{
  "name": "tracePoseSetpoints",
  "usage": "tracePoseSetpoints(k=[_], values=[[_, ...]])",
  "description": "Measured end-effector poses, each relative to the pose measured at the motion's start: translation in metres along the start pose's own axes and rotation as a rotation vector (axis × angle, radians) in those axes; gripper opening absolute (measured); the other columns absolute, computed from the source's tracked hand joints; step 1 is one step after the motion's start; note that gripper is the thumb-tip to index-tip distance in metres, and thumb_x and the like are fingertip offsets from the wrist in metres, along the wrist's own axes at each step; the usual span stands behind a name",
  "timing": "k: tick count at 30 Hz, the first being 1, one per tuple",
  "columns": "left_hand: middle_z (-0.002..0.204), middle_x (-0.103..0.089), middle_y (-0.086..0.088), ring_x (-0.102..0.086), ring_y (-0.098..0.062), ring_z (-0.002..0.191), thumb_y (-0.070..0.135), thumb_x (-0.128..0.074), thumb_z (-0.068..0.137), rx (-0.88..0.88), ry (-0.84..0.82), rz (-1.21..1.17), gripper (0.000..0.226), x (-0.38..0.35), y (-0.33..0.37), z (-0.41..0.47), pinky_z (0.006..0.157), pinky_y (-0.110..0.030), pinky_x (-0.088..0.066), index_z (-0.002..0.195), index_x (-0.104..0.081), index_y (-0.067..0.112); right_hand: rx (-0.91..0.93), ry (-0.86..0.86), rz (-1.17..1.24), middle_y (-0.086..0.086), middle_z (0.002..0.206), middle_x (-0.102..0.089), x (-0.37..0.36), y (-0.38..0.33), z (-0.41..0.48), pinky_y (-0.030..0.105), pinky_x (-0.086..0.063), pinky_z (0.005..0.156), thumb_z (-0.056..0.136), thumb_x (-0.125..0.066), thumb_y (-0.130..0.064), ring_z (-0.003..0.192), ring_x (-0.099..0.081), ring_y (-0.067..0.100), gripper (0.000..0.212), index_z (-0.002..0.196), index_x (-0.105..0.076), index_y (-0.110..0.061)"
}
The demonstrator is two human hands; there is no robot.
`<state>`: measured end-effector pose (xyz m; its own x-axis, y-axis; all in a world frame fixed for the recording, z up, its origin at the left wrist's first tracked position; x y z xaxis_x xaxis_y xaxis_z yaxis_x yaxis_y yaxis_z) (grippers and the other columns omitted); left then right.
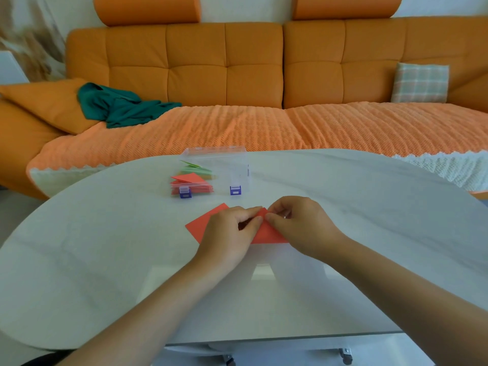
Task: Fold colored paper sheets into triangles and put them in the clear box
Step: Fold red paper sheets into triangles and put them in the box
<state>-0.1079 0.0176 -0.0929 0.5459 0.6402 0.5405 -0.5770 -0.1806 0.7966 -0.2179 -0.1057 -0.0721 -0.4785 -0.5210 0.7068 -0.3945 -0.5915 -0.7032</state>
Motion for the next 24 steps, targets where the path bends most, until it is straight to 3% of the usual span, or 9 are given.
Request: tracePoseSetpoints(k=[5, 9, 13, 17, 24], values=[[0.101, -0.073, 0.010, -0.063, 0.000, 0.094, 0.023, -0.064, 0.097, 0.009, -0.049, 0.075, 0.027, -0.004, -0.002, 0.000, 0.082, -0.010, -0.045, 0.122, -0.071, 0.027, -0.074, -0.071, 0.064, -0.011, 0.076, -0.070, 0.003, 0.003, 0.000, 0.020, -0.046, 0.061, 0.091, -0.063, -0.033, 0.073, -0.063, 0.006, 0.015, 0.082, -0.074, -0.028], [0.109, -0.071, 0.014, -0.061, 0.001, 0.100, 0.033, -0.058, 0.098, 0.023, -0.169, 0.196, 0.029, -0.001, -0.001, 0.001, 0.081, -0.006, -0.040, 0.126, -0.069, 0.031, -0.129, -0.125, 0.004, -0.012, 0.077, -0.070, 0.002, 0.005, 0.000, 0.023, -0.049, 0.066, 0.091, -0.064, -0.030, 0.076, -0.064, 0.008, 0.016, 0.079, -0.075, -0.027], [0.104, -0.061, 0.011, -0.054, -0.006, 0.100, 0.029, -0.058, 0.096, -0.134, -0.105, 0.392, 0.027, 0.009, 0.004, 0.001, 0.088, -0.020, -0.042, 0.120, -0.070, 0.025, -0.175, -0.140, -0.087, -0.003, 0.083, -0.074, 0.001, 0.008, 0.002, 0.031, -0.054, 0.074, 0.091, -0.064, -0.033, 0.083, -0.068, 0.018, 0.019, 0.083, -0.077, -0.022], [0.097, -0.061, 0.014, -0.052, -0.004, 0.094, 0.021, -0.057, 0.093, -0.299, -0.213, 0.333, 0.016, 0.010, 0.006, -0.004, 0.083, -0.018, -0.040, 0.097, -0.072, 0.023, -0.183, -0.157, -0.200, 0.003, 0.080, -0.073, -0.003, 0.008, 0.004, 0.033, -0.054, 0.077, 0.091, -0.059, -0.039, 0.081, -0.068, 0.022, 0.029, 0.082, -0.076, -0.017], [0.105, -0.063, 0.011, -0.050, -0.005, 0.102, 0.029, -0.054, 0.094, -0.361, -0.387, 0.382, 0.026, 0.005, 0.001, -0.009, 0.091, -0.012, -0.037, 0.112, -0.073, 0.025, -0.073, -0.080, -0.482, -0.007, 0.082, -0.071, -0.012, 0.006, 0.005, 0.034, -0.043, 0.090, 0.095, -0.051, -0.044, 0.085, -0.063, 0.016, 0.030, 0.085, -0.073, -0.025]])
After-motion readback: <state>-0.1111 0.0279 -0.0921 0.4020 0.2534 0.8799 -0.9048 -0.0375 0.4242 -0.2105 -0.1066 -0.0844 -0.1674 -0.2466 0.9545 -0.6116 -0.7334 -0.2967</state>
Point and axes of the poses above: each hand's wrist, its own z-axis towards the middle knuckle, its own x-axis out of the back of the hand, y = z × x, the point moved 2 cm from there along z, towards the middle knuckle
